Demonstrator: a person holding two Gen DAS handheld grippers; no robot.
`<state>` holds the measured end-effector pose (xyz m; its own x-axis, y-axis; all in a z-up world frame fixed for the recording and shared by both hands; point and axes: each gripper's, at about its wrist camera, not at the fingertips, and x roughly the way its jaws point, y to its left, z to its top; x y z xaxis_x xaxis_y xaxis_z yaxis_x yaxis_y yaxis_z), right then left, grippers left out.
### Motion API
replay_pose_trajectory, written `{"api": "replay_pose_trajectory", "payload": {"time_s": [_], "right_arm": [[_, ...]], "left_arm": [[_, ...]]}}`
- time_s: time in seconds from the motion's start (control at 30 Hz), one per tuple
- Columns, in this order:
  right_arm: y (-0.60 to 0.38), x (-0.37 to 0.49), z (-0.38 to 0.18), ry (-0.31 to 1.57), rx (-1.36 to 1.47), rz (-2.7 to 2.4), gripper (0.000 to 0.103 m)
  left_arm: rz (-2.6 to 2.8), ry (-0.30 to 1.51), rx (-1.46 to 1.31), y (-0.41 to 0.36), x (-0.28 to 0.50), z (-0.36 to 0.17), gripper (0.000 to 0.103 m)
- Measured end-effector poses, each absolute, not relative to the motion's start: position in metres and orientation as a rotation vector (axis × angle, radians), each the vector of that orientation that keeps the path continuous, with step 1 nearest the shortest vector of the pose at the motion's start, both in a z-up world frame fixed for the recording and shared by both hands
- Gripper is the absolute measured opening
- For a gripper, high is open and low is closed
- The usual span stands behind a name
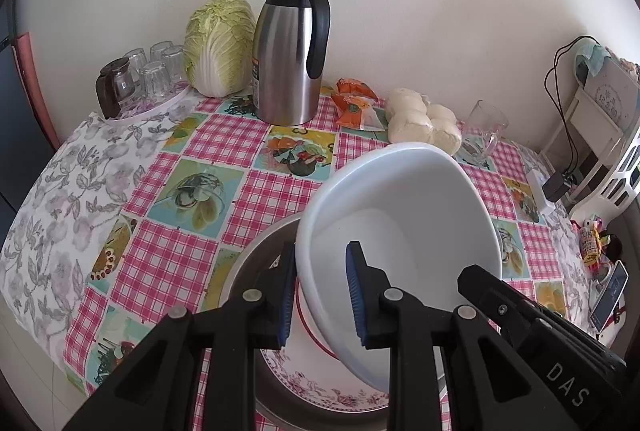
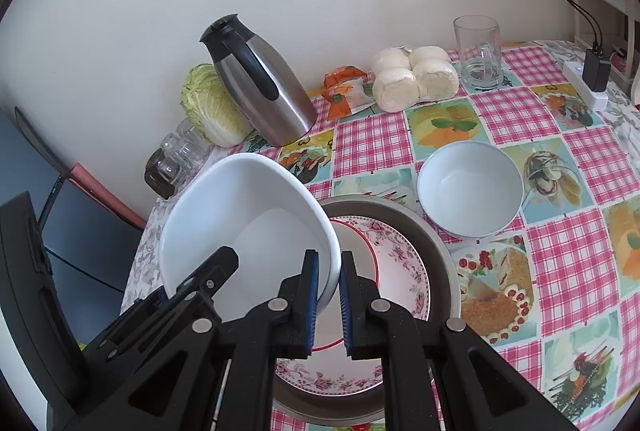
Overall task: Organize plates and bowls
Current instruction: 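Lower the square bowl into the red-rimmed bowl and open both grippers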
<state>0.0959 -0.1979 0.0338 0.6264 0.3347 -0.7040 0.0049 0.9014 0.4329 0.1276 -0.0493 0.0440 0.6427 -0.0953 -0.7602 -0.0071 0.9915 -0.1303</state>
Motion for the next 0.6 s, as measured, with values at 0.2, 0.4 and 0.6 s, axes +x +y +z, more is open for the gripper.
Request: {"api": "replay_pose_trajectory", "payload": {"time_s": [0.2, 0.4, 0.6], "right_arm": [[-0.2, 0.101, 0.024, 0.912, 0.425, 0.186, 0.011], [-0.2, 0.106, 0.013, 0.947, 0.432, 0.182, 0.011], [-0.2, 0.109, 0.006, 0.97, 0.434, 0.168, 0.011]], "left_arm": [[-0.049, 0.915, -0.104, -0.054, 0.133, 0.034, 0.026], [-0.046, 0.95, -0.101, -0.053, 0.136, 0.024, 0.026], [-0.049, 0.978, -0.094, -0.054, 0.14, 0.015, 0.026]]}}
